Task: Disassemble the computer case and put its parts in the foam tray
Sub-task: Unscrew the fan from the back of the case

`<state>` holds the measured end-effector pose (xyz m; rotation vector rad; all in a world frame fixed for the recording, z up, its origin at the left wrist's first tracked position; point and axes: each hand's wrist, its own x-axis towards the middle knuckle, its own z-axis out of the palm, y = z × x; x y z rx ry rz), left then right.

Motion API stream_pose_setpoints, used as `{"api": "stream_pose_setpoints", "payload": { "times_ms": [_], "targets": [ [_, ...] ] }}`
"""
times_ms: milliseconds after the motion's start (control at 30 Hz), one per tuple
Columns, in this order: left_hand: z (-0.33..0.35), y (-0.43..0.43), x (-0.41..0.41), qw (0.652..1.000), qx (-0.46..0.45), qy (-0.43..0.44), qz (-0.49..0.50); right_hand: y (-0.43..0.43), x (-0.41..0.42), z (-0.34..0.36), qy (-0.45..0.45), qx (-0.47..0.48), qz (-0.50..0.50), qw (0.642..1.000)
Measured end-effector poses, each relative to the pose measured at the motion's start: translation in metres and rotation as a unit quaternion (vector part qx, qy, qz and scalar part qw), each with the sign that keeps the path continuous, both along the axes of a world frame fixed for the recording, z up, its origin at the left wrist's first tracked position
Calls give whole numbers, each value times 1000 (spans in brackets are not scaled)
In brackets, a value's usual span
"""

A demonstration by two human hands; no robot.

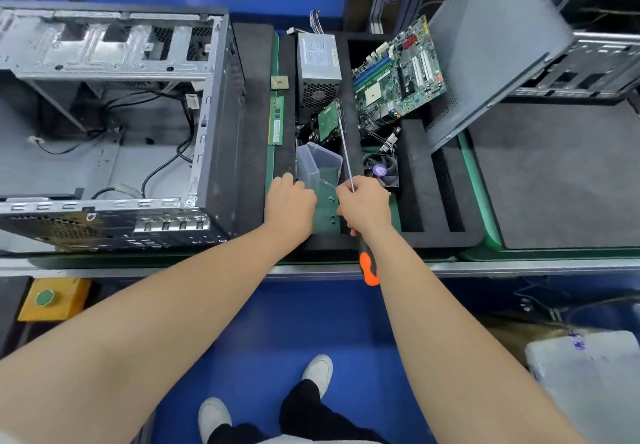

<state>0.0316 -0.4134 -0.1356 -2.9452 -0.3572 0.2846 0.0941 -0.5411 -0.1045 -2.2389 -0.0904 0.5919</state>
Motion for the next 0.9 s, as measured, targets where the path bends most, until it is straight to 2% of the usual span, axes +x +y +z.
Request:
{"api": "stream_pose_setpoints", "payload": {
  "times_ms": [100, 167, 200, 233, 300, 367, 400, 467, 533, 667, 800, 867, 900],
  "targets": [
    [5, 1, 2, 999, -39, -10, 22, 0, -3, 0, 6, 23, -16, 1000],
    [17, 2, 6, 986, -134, -54, 85, 0, -7, 5, 14, 65, -34, 997],
    [28, 2, 8, 964, -216, -88, 127, 1, -9, 9, 15, 92, -42, 995],
    [41, 1, 11, 925, -316, -122, 173, 2, -11, 14, 15, 120, -50, 991],
    [72, 1, 17, 803, -501, -188, 261, 7, -17, 26, 27, 182, -65, 981],
    [104, 4, 21, 695, -615, -235, 290, 16, -25, 41, 54, 247, -71, 965],
    [118, 7, 22, 655, -655, -246, 285, 22, -30, 49, 69, 275, -67, 957],
    [141, 14, 17, 604, -707, -249, 270, 36, -41, 67, 100, 318, -59, 941],
    [156, 24, 7, 582, -728, -253, 260, 50, -55, 85, 143, 357, -54, 922],
    [172, 60, -25, 592, -706, -289, 258, 81, -88, 111, 211, 410, -29, 887],
    [183, 108, -71, 577, -710, -302, 268, 117, -131, 125, 265, 448, -9, 854],
    [187, 133, -97, 595, -704, -298, 247, 137, -156, 128, 290, 457, -6, 841],
    [187, 147, -109, 616, -695, -290, 232, 146, -169, 129, 302, 462, -10, 834]
  ]
}}
